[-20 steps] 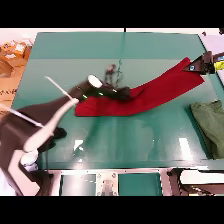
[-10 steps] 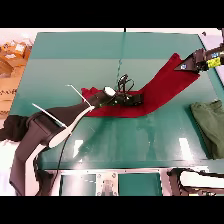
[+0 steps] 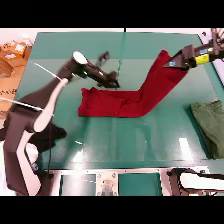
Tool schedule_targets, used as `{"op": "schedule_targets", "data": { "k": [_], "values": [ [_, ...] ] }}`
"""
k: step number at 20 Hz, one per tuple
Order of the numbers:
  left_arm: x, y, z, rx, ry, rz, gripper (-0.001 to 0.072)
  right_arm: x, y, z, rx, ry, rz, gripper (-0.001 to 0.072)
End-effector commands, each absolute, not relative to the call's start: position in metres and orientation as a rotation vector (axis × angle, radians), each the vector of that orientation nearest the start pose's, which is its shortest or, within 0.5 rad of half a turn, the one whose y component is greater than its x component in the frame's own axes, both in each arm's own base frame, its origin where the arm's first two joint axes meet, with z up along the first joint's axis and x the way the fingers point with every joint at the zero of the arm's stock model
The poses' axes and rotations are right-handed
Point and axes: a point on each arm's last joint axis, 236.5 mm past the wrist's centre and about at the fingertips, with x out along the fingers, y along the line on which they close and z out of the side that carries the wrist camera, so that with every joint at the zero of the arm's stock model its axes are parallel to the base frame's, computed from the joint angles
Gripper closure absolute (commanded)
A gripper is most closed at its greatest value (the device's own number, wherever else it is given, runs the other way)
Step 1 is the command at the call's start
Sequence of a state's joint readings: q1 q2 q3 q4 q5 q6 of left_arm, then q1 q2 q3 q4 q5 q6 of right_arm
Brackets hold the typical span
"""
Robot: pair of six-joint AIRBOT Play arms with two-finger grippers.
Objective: Fold the shirts.
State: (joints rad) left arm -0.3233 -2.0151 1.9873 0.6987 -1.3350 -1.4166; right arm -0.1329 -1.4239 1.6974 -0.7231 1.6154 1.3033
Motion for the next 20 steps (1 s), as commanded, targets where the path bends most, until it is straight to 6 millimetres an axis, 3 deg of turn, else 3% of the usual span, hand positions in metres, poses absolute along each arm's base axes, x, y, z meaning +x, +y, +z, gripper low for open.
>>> {"op": "schedule_targets", "data": {
  "k": [1,4,7,9,10,11,12,13,15,17,18,19,20],
  "values": [
    [0.479,-0.231,0.052,-0.28,1.344,-0.677,0.0688,0.406,0.185,0.187,0.41,1.058,0.809,0.0696],
    [0.487,-0.146,0.077,-0.188,1.302,-0.453,0.0688,0.411,0.251,0.156,0.443,1.069,0.835,0.0695],
    [0.489,-0.063,0.1,-0.061,1.253,-0.196,0.0687,0.409,0.339,0.103,0.47,1.082,0.859,0.0695],
    [0.485,-0.033,0.112,-0.035,1.236,-0.115,0.0688,0.407,0.401,0.062,0.477,1.063,0.866,0.0695],
    [0.484,-0.028,0.115,-0.041,1.233,-0.107,0.0687,0.408,0.434,0.039,0.487,1.027,0.855,0.0695],
    [0.482,-0.024,0.115,-0.044,1.236,-0.101,0.0687,0.406,0.461,0.016,0.513,1.006,0.834,0.0556],
    [0.479,-0.024,0.114,-0.042,1.249,-0.102,0.0687,0.402,0.479,-0.002,0.539,1.007,0.816,0.0209],
    [0.478,-0.024,0.112,-0.035,1.258,-0.108,0.0687,0.397,0.489,-0.016,0.534,1.022,0.815,0.0108],
    [0.477,-0.024,0.111,-0.029,1.264,-0.114,0.0687,0.404,0.482,-0.019,0.539,1.028,0.802,0.0108],
    [0.476,-0.024,0.11,-0.029,1.268,-0.114,0.0687,0.426,0.452,-0.005,0.568,1.031,0.784,0.0119],
    [0.476,-0.024,0.11,-0.029,1.267,-0.114,0.0687,0.437,0.434,0.004,0.584,1.035,0.775,0.0263],
    [0.476,-0.024,0.11,-0.029,1.267,-0.114,0.0687,0.449,0.41,0.014,0.602,1.039,0.764,0.0551],
    [0.476,-0.024,0.11,-0.029,1.267,-0.114,0.0687,0.46,0.386,0.022,0.619,1.046,0.753,0.0684]
  ]
}}
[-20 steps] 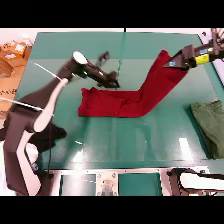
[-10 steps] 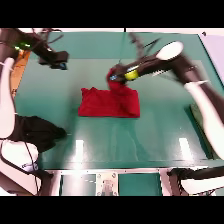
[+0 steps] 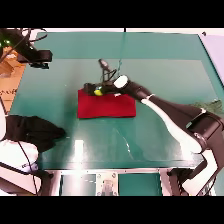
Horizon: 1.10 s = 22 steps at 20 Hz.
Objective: Fold the shirts.
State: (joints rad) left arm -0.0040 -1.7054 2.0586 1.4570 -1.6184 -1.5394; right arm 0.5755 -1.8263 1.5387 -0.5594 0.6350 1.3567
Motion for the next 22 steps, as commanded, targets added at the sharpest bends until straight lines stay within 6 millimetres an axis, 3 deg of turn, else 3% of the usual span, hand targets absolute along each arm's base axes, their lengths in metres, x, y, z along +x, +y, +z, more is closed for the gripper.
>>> {"op": "schedule_targets", "data": {
  "k": [1,4,7,8,9,10,12,13,17,20,21,22],
  "values": [
    [0.476,-0.024,0.11,-0.029,1.267,-0.114,0.0687,0.469,0.358,0.03,0.627,1.053,0.739,0.0696],
    [0.476,-0.024,0.11,-0.029,1.267,-0.113,0.0687,0.484,0.257,0.036,0.568,1.103,0.64,0.0698],
    [0.476,-0.024,0.11,-0.029,1.267,-0.113,0.0687,0.465,0.158,0.009,0.553,1.206,0.457,0.0695],
    [0.476,-0.024,0.11,-0.03,1.267,-0.113,0.0687,0.452,0.139,-0.005,0.583,1.261,0.424,0.0596],
    [0.476,-0.024,0.11,-0.03,1.266,-0.113,0.0687,0.44,0.124,-0.023,0.621,1.312,0.388,0.0274],
    [0.476,-0.024,0.11,-0.03,1.266,-0.113,0.0687,0.43,0.116,-0.039,0.652,1.348,0.359,0.0128],
    [0.477,-0.024,0.111,-0.03,1.263,-0.113,0.0687,0.411,0.116,-0.069,0.671,1.406,0.345,0.0128],
    [0.478,-0.024,0.111,-0.031,1.256,-0.113,0.0687,0.405,0.126,-0.078,0.692,1.42,0.37,0.0128],
    [0.478,-0.025,0.111,-0.032,1.256,-0.115,0.0687,0.4,0.194,-0.091,0.766,1.428,0.509,0.0128],
    [0.478,-0.025,0.111,-0.032,1.256,-0.115,0.0687,0.409,0.238,-0.093,0.81,1.395,0.544,0.0135],
    [0.478,-0.025,0.111,-0.032,1.256,-0.115,0.0687,0.417,0.247,-0.086,0.821,1.366,0.552,0.0186],
    [0.478,-0.025,0.111,-0.032,1.258,-0.115,0.0687,0.427,0.252,-0.076,0.828,1.332,0.564,0.0439]
  ]
}}
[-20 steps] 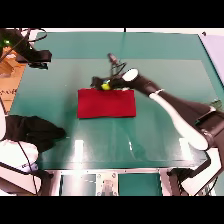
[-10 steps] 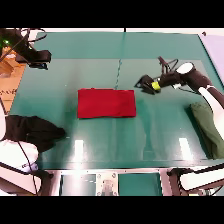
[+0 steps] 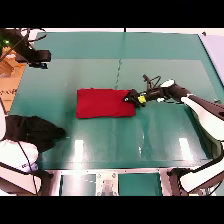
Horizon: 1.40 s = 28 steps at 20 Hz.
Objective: Fold the shirts.
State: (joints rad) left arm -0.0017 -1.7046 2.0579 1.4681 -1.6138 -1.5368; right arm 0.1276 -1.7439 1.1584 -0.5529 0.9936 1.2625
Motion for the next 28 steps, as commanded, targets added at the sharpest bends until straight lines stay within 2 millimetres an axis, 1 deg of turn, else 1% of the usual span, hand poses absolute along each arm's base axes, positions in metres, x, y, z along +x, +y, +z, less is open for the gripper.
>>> {"op": "schedule_targets", "data": {
  "k": [1,3,4,5,6,7,9,11,12,14,16,18,19,21,22,23,25,28],
  "values": [
    [0.477,-0.025,0.111,-0.032,1.26,-0.115,0.0687,0.438,0.255,-0.062,0.823,1.298,0.588,0.0684],
    [0.477,-0.025,0.111,-0.032,1.26,-0.116,0.0687,0.456,0.251,-0.026,0.813,1.229,0.639,0.0696],
    [0.476,-0.025,0.11,-0.032,1.266,-0.117,0.0687,0.464,0.245,-0.004,0.809,1.187,0.657,0.0697],
    [0.475,-0.025,0.11,-0.031,1.271,-0.117,0.0687,0.472,0.231,0.021,0.803,1.133,0.661,0.0697],
    [0.474,-0.025,0.11,-0.031,1.276,-0.117,0.0687,0.479,0.21,0.046,0.8,1.076,0.64,0.0697],
    [0.474,-0.025,0.11,-0.031,1.277,-0.117,0.0687,0.485,0.182,0.07,0.796,1.017,0.602,0.0697],
    [0.474,-0.025,0.11,-0.031,1.277,-0.117,0.0687,0.488,0.122,0.107,0.798,0.925,0.515,0.0697],
    [0.474,-0.025,0.11,-0.031,1.277,-0.117,0.0687,0.482,0.05,0.139,0.82,0.834,0.4,0.0697],
    [0.474,-0.025,0.11,-0.031,1.277,-0.117,0.0687,0.478,0.015,0.15,0.839,0.793,0.337,0.0697],
    [0.474,-0.025,0.11,-0.031,1.277,-0.117,0.0687,0.466,-0.054,0.164,0.879,0.713,0.216,0.0697],
    [0.473,-0.025,0.11,-0.031,1.278,-0.118,0.0687,0.45,-0.118,0.167,0.926,0.653,0.096,0.0697],
    [0.474,-0.025,0.11,-0.031,1.277,-0.117,0.0687,0.43,-0.176,0.167,0.967,0.593,-0.021,0.0697],
    [0.474,-0.025,0.11,-0.031,1.277,-0.117,0.0687,0.418,-0.203,0.167,0.982,0.561,-0.077,0.0697],
    [0.474,-0.025,0.11,-0.031,1.275,-0.117,0.0687,0.395,-0.246,0.166,0.998,0.513,-0.162,0.0697],
    [0.474,-0.025,0.11,-0.031,1.275,-0.117,0.0687,0.385,-0.26,0.166,1.009,0.502,-0.189,0.0697],
    [0.474,-0.025,0.11,-0.032,1.275,-0.117,0.0687,0.376,-0.27,0.167,1.018,0.5,-0.203,0.0697],
    [0.474,-0.026,0.11,-0.034,1.275,-0.12,0.0687,0.363,-0.278,0.171,1.022,0.512,-0.204,0.0697],
    [0.474,-0.026,0.11,-0.033,1.275,-0.12,0.0687,0.341,-0.281,0.179,1.045,0.554,-0.217,0.0697]
  ]
}}
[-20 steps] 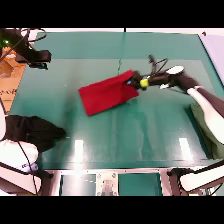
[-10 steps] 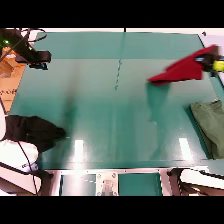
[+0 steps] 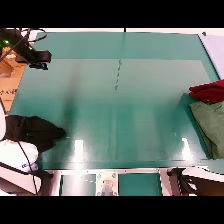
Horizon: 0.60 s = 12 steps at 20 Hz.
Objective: Fold the shirts.
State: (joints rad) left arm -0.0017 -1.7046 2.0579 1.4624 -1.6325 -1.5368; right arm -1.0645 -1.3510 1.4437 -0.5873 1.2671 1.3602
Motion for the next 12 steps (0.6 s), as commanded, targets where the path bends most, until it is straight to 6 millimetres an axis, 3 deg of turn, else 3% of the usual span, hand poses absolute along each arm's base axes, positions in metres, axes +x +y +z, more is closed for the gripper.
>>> {"op": "schedule_targets", "data": {
  "k": [1,5,12],
  "values": [
    [0.474,-0.026,0.11,-0.033,1.275,-0.12,0.0687,0.331,-0.283,0.18,1.067,0.57,-0.233,0.0697],
    [0.474,-0.026,0.11,-0.034,1.276,-0.121,0.0687,0.289,-0.289,0.173,1.138,0.659,-0.334,0.0697],
    [0.474,-0.027,0.11,-0.035,1.275,-0.124,0.0687,0.171,-0.297,0.089,1.15,1.116,-0.813,0.0696]
  ]
}}
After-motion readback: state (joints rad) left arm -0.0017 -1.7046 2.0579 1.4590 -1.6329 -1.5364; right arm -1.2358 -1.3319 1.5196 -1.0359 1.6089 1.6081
